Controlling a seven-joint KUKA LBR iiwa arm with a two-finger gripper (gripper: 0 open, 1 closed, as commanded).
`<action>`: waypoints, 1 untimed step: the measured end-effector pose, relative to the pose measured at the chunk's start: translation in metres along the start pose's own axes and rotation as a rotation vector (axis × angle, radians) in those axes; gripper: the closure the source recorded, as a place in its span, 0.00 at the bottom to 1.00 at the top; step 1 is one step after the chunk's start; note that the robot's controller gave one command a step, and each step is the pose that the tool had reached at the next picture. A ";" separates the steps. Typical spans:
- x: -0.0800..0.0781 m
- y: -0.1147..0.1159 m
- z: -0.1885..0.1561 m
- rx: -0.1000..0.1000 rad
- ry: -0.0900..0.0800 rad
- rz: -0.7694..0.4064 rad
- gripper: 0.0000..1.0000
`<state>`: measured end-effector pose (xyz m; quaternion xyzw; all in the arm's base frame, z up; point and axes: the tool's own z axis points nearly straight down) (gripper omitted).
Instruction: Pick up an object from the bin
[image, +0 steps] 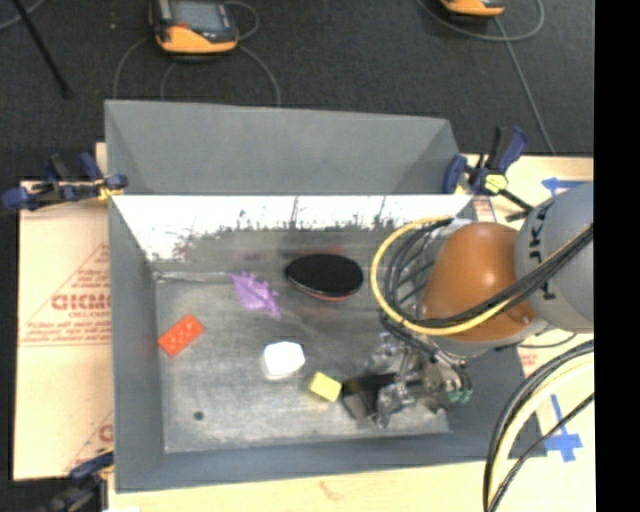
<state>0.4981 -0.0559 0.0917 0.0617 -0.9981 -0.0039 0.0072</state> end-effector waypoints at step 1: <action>-0.001 -0.002 -0.021 0.005 -0.008 0.002 1.00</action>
Offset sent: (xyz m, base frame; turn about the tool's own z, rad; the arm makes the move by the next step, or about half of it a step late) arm 0.0000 -0.0002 0.0510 0.0001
